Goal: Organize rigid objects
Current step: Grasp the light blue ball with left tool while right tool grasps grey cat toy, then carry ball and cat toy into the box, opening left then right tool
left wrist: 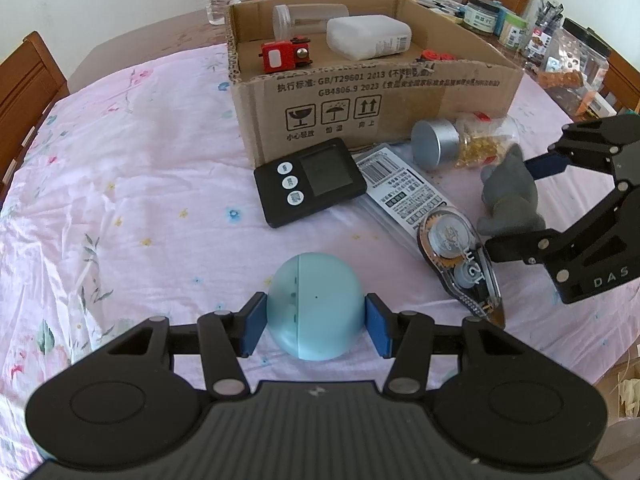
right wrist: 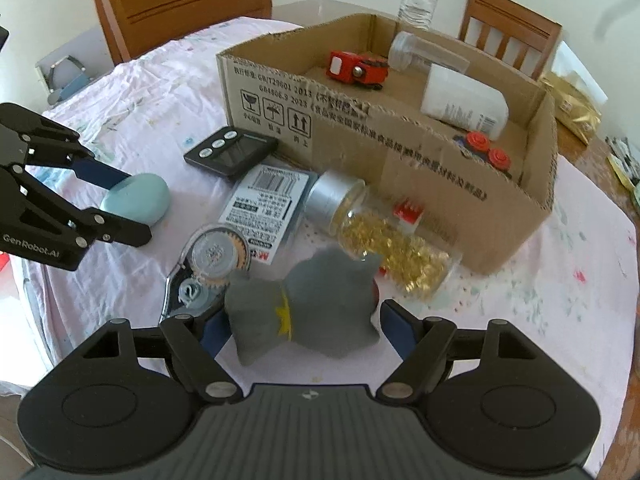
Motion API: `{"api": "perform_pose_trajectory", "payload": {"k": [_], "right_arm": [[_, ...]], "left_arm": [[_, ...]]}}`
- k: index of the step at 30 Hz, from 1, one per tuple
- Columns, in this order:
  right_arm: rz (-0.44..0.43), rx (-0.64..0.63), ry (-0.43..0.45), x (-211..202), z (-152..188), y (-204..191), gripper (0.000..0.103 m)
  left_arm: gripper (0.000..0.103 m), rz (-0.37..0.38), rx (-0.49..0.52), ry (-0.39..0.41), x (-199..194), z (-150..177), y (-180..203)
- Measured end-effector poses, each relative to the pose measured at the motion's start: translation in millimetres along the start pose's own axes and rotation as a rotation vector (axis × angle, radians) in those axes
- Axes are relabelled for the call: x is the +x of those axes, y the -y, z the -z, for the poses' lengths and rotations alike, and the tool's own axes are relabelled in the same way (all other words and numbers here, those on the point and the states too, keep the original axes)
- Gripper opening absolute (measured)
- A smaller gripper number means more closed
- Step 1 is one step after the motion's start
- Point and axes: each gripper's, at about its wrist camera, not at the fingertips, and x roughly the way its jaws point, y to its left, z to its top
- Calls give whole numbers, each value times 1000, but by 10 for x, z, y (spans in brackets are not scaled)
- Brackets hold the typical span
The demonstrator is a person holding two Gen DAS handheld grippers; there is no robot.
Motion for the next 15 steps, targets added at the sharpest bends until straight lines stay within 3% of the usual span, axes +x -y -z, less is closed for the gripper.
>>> {"api": "perform_pose_trajectory", "payload": {"k": [15], "right_arm": [[-24,5,2,19,-35,34,78]], "left_arm": [[54,-31,-37,5,36,-27,6]]}}
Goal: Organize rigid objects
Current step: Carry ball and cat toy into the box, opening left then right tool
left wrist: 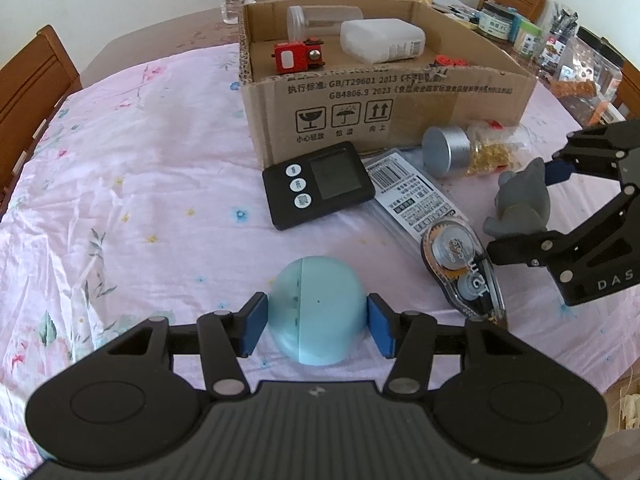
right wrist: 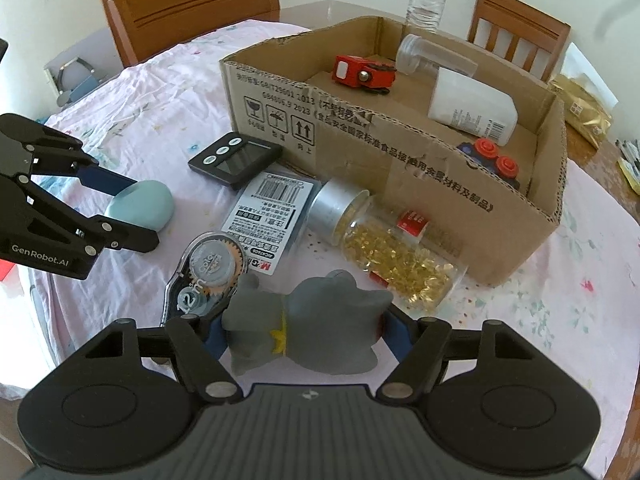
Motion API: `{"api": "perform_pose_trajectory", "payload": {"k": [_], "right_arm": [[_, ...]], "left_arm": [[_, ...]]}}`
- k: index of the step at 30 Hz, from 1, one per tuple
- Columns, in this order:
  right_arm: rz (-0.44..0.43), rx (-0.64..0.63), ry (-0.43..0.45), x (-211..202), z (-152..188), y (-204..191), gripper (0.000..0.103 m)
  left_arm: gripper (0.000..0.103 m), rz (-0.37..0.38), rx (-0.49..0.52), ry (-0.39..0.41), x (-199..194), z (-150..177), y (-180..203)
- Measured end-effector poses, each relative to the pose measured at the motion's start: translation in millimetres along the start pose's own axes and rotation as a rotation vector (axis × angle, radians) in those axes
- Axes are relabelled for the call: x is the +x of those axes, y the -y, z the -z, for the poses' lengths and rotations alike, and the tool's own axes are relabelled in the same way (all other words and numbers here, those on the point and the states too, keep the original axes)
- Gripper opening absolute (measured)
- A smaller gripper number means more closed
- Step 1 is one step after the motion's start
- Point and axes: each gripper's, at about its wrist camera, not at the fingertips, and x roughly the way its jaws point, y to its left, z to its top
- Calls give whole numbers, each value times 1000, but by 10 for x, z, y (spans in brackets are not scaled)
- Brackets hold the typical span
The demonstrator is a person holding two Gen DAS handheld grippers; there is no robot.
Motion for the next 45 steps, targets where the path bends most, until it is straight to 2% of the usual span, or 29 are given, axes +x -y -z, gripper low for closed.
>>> {"api": "perform_pose_trajectory", "payload": {"k": [6,13,23,26,28,33,38,45], "right_arm": [[30,40,-7,-31,16,22,77],[46,99,-33,-71,13,50,77],[63,97,-56,-338,-154,84,77],[49,99,-33,-516,-273,112,77],[41,96,-7,-634,-371,131,77],[79,59,68,-857,-628,162,77],[89,79,118,-906,-864,260,77],[111,113,117,-717,-1113,408,77]], "left_arm": [[52,-17,-23,-5,18,-18,20],[52,-2,-28,-17,21,-34,-2],[52,51,78,-23,-310,-222,-1],[52,77,99,-2,-487,-359,4],[52,68,118,17,-579,-486,12],[52,71,141,126,-722,-865,0],[52,62,170,186,-574,-1252,-2],[52,46,167,143,-23,-1487,2]]}}
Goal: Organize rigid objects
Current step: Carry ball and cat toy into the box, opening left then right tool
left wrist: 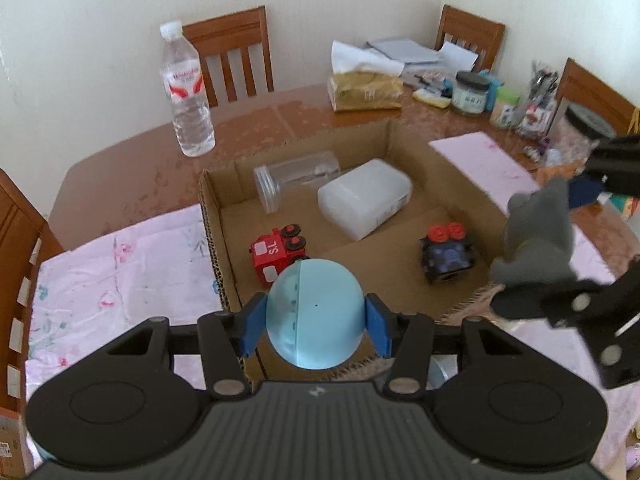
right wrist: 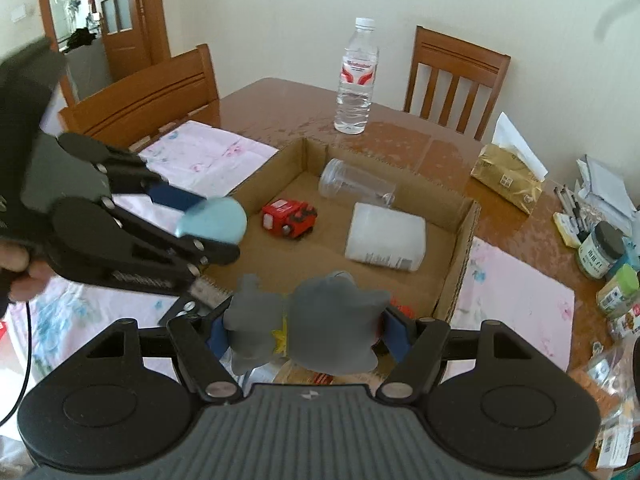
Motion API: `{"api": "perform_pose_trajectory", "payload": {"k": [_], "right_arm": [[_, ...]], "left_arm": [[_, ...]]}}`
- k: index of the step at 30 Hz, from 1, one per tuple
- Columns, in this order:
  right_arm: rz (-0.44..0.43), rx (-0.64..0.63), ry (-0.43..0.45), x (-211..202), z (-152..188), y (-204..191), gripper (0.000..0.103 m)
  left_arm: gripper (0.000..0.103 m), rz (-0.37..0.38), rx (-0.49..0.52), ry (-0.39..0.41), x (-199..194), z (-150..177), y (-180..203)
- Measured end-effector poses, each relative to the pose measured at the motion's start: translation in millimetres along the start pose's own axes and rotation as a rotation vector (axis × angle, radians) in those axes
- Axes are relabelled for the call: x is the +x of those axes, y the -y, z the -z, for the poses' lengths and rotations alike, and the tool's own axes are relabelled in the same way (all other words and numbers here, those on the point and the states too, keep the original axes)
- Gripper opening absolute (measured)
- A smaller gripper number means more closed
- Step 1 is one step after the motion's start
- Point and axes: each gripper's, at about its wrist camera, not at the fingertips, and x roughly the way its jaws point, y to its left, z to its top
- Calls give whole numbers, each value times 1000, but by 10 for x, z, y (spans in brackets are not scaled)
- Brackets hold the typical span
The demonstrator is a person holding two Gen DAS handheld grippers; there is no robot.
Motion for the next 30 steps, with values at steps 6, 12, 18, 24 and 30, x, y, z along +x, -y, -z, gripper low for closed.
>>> {"api": "perform_pose_trajectory", "payload": {"k": [6,12,18,24,30], "right_arm": [[25,11,-9,116,-70,60,77],[29,8,-22,198,-105,67,77],[33,9,-35,327,-220,87,77],[47,10,-54,547,-391,78,77],[120,27,-36,730,-490,40,103]], "left_arm": [[66,-32,-10,5,118,95,-20],[95,-85,-38,67,-86,99,-43],[98,-127,-100,106,-389,191,-96],[99,-145,-138,92,-572,339,-115],[99,-168,-142,82,-662,469,-161]]}}
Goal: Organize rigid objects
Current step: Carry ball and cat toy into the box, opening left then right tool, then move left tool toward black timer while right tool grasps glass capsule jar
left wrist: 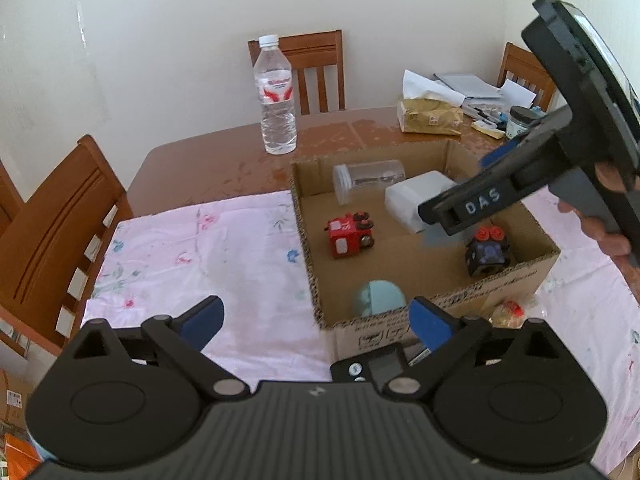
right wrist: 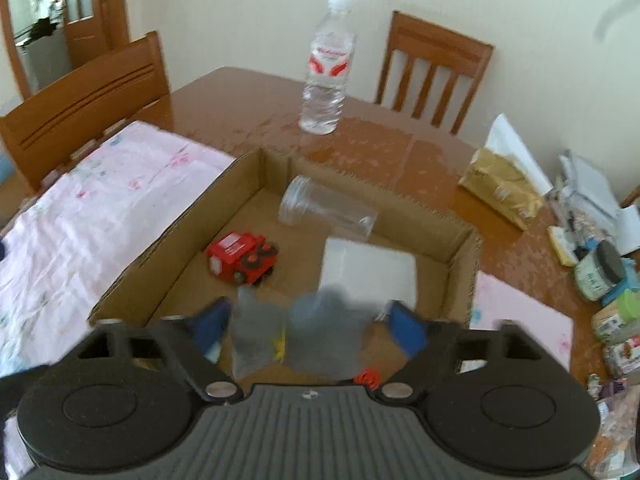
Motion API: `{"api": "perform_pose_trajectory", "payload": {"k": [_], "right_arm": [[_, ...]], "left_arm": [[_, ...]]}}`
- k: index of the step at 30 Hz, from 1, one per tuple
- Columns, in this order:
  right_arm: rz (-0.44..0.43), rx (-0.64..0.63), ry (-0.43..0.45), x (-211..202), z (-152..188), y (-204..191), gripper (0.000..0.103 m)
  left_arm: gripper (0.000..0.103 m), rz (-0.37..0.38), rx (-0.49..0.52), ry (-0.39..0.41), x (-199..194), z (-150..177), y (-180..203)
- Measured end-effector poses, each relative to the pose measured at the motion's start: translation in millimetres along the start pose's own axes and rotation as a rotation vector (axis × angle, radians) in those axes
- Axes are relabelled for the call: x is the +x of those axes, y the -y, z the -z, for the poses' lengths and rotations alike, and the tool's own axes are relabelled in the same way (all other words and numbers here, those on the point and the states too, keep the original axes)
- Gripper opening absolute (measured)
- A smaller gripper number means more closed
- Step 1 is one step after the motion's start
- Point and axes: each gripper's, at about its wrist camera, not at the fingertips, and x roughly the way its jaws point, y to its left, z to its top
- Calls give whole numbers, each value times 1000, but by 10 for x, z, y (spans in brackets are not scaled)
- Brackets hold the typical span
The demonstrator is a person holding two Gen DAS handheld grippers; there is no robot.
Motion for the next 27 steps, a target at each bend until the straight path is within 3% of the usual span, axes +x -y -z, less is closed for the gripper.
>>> {"api": "perform_pose_trajectory", "payload": {"k": [12,23,27], "right_arm": [[46,59,22,-213,122,-34,103],[150,216,47,-545,605,-81,103],[168,286,18,-515,805,-117,103]], "left_arm": [[99,-20,-30,-29,39,120,-194],[101,12,-29,-44,157,200,-345],[101,44,-18,-52,234,225,-391]]}}
